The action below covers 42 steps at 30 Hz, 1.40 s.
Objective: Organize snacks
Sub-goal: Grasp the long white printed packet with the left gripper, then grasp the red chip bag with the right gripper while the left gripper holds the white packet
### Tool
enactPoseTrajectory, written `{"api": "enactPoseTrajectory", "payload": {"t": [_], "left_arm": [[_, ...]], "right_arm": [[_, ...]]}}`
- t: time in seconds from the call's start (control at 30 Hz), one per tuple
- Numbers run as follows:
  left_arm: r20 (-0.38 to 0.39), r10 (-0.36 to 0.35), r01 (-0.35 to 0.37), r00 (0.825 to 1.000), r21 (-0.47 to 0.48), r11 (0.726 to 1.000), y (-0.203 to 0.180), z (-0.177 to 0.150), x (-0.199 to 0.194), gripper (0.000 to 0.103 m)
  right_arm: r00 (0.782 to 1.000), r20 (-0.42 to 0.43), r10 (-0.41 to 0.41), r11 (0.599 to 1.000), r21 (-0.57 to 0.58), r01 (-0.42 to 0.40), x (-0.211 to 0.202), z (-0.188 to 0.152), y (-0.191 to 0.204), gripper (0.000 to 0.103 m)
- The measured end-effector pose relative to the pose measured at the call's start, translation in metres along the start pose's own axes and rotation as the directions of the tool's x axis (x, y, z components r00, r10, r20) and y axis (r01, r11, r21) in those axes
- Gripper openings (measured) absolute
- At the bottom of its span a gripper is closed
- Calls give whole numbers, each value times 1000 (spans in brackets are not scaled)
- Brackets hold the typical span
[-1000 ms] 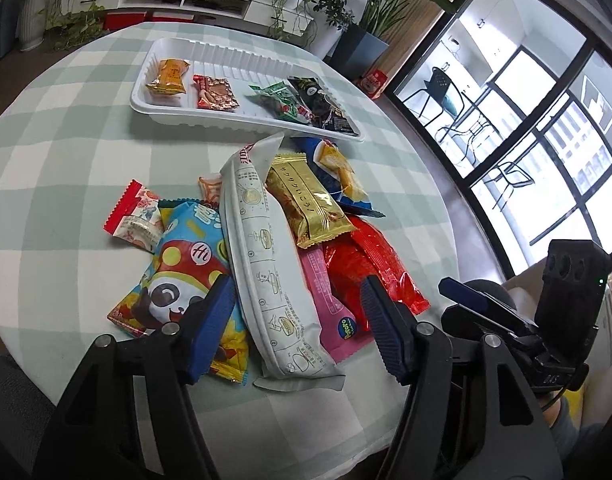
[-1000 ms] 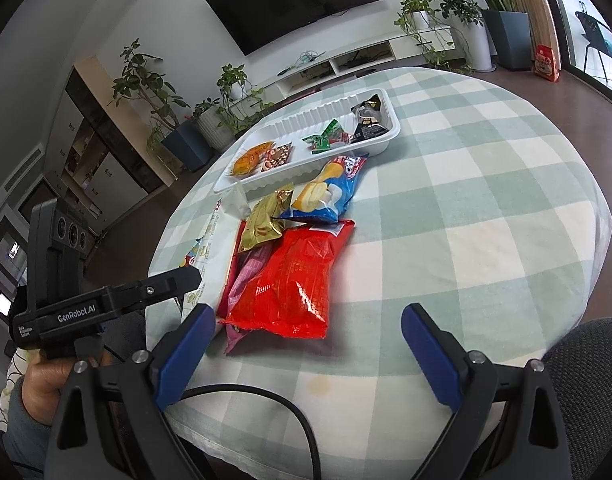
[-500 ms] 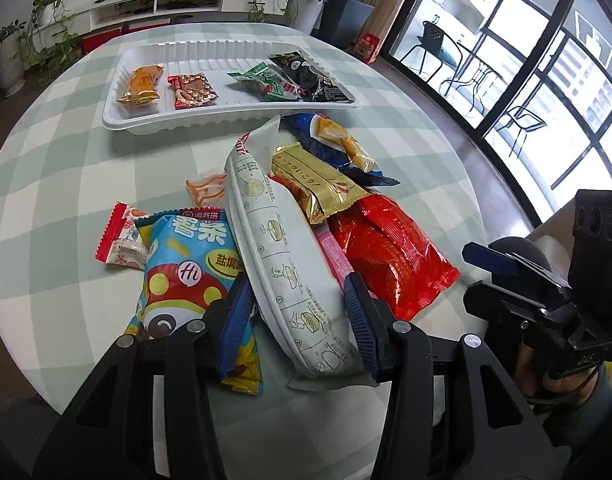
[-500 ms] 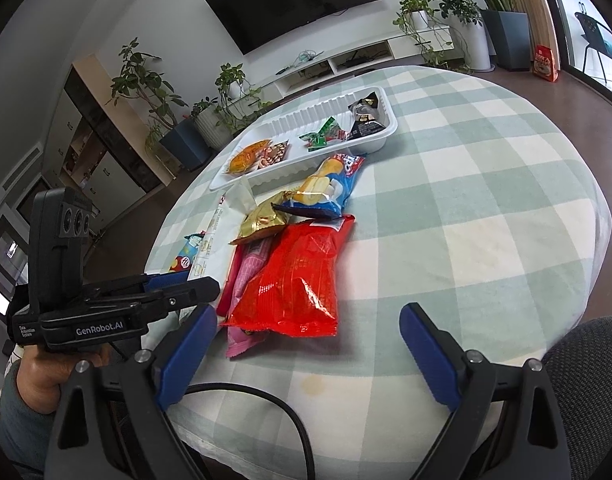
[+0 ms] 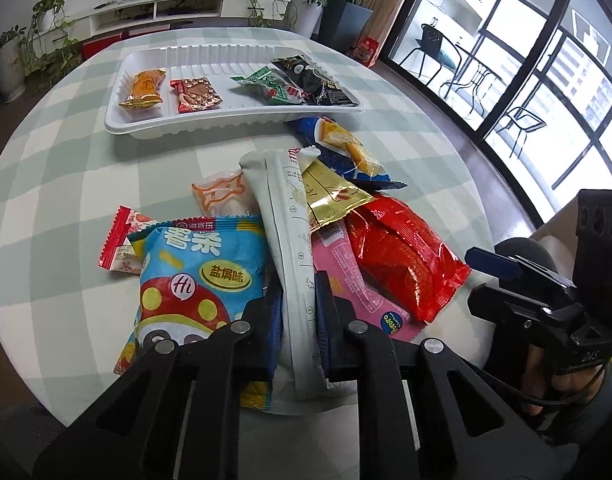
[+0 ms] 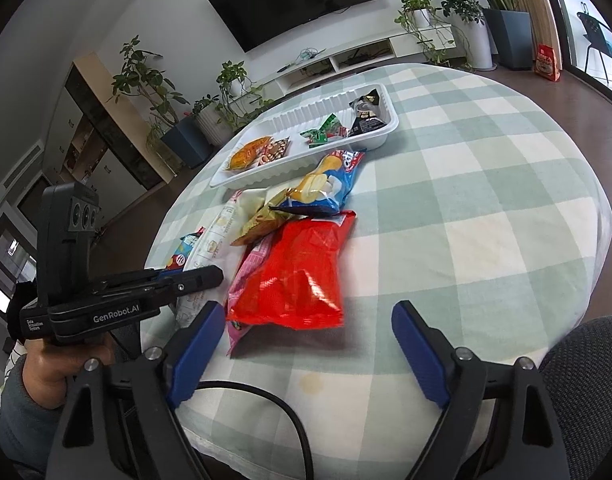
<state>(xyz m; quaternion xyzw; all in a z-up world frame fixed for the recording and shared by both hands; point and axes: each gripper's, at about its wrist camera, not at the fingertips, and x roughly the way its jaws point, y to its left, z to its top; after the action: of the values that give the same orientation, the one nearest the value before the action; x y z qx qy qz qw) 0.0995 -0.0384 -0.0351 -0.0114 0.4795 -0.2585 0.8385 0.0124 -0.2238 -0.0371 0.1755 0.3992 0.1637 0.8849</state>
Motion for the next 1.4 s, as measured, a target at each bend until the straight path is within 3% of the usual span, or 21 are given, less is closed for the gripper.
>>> {"api": "enactPoseTrajectory", "payload": {"t": [0.3, 0.7, 1.07, 1.4], "left_arm": [[31, -1, 0, 1000, 14, 1000, 2, -7, -7, 12], [81, -57, 58, 995, -16, 998, 7, -18, -32, 12], [117, -106, 113, 987, -54, 992, 9, -30, -49, 12], [123, -118, 127, 985, -68, 990, 13, -33, -50, 12]], "right_arm": [[1000, -1, -4, 1000, 11, 4, 0, 0, 0, 86], [1000, -5, -26, 999, 45, 26, -6, 26, -15, 86], [978, -206, 39, 995, 97, -19, 42, 44, -17, 87], [960, -277, -48, 998, -45, 37, 66, 44, 8, 85]]}}
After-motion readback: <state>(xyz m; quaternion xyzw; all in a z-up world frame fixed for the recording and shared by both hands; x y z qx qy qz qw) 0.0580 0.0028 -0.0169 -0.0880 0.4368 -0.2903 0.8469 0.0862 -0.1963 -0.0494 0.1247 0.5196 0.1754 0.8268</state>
